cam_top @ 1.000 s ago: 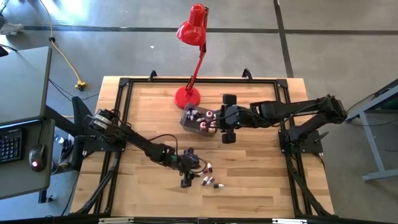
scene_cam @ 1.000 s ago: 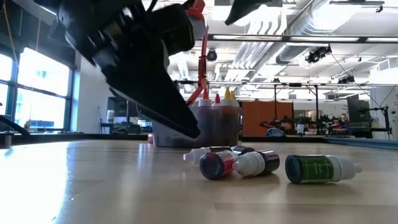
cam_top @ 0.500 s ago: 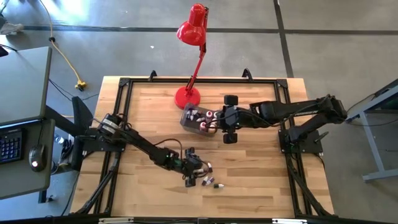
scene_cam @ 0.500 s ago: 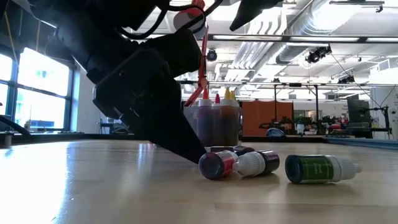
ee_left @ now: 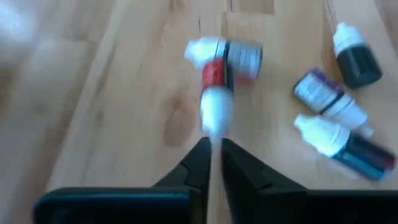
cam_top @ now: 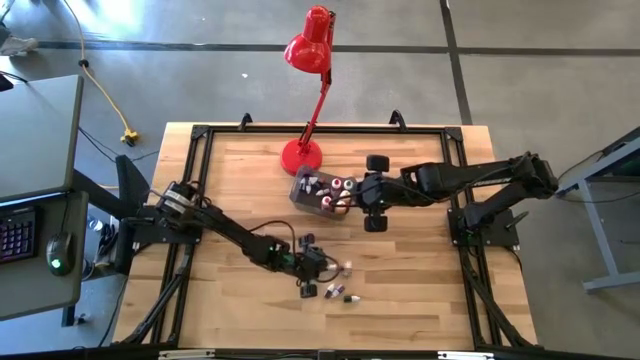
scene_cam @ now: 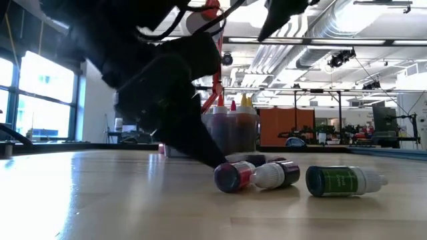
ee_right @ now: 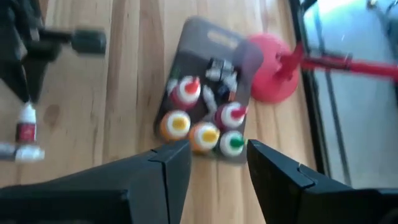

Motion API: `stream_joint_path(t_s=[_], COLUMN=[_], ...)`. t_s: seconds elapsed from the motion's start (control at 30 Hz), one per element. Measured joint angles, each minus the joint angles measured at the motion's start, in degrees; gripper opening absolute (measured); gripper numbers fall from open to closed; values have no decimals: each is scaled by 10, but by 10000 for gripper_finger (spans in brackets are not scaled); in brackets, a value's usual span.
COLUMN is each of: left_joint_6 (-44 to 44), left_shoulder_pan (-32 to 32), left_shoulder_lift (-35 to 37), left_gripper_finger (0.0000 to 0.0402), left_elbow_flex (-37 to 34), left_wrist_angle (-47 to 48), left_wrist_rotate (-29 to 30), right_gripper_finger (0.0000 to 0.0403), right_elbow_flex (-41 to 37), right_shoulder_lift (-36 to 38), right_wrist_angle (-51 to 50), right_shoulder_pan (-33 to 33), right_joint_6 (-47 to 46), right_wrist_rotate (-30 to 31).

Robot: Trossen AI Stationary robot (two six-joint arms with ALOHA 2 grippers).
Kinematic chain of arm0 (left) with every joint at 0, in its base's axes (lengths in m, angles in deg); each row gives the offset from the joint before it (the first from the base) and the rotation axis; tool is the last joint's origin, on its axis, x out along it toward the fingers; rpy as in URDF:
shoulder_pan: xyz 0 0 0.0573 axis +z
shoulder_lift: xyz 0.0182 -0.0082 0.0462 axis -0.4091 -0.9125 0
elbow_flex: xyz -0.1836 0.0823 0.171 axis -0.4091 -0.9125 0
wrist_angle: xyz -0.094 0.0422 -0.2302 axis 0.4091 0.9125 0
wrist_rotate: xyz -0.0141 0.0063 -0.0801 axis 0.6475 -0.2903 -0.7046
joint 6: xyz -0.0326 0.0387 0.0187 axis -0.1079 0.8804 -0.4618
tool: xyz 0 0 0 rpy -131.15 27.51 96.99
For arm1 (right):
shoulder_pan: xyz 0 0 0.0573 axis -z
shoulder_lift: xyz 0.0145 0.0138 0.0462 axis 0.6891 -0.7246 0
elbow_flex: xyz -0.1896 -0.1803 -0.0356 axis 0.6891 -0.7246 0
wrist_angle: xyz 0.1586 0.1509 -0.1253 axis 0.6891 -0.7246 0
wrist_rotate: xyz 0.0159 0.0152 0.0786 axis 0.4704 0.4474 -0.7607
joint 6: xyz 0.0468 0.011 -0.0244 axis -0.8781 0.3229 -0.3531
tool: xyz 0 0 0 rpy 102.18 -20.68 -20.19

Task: Pick & Place food coloring
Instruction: Put the left small red food coloring bottle into the black bin, then put the right small red food coloring bottle into the black bin

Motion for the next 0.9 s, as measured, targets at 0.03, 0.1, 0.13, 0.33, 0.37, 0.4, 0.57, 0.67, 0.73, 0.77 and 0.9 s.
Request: stream_joint_path(t_s=[0.03,0.1,0.13,0.33,0.37,0.4,0.57,0.67,0.73,0.77,0.9], left_joint_6=[0,0,0,-4,-4,-4,24,26,26,26,26], left_shoulder_pan=[2,6,9,14,14,14,14,14,14,14,14], left_shoulder_lift=[8,23,27,56,58,57,54,54,52,49,47], left_gripper_finger=[25,8,4,3,3,3,23,53,75,85,112], left_elbow_flex=[5,22,33,85,93,98,99,99,99,99,99], left_wrist_angle=[12,47,61,219,225,217,205,216,224,224,219], left_wrist_rotate=[0,6,9,37,34,27,-12,-17,-14,-12,-3], right_gripper_finger=[149,150,149,142,141,141,143,149,152,153,146], right_elbow_flex=[0,0,0,-5,-11,-19,-104,-168,-200,-211,-248], right_shoulder_lift=[0,0,0,1,2,3,8,10,15,17,29], right_wrist_angle=[-13,-36,-48,-94,-96,-102,-98,-105,-121,-135,-113], right_shoulder_pan=[0,0,0,-5,-8,-12,-53,-103,-151,-177,-302], right_joint_6=[-9,-29,-40,-88,-90,-90,-132,-195,-261,-306,-502], right_wrist_rotate=[-2,-5,-5,-5,-11,-20,-92,-133,-191,-222,-294])
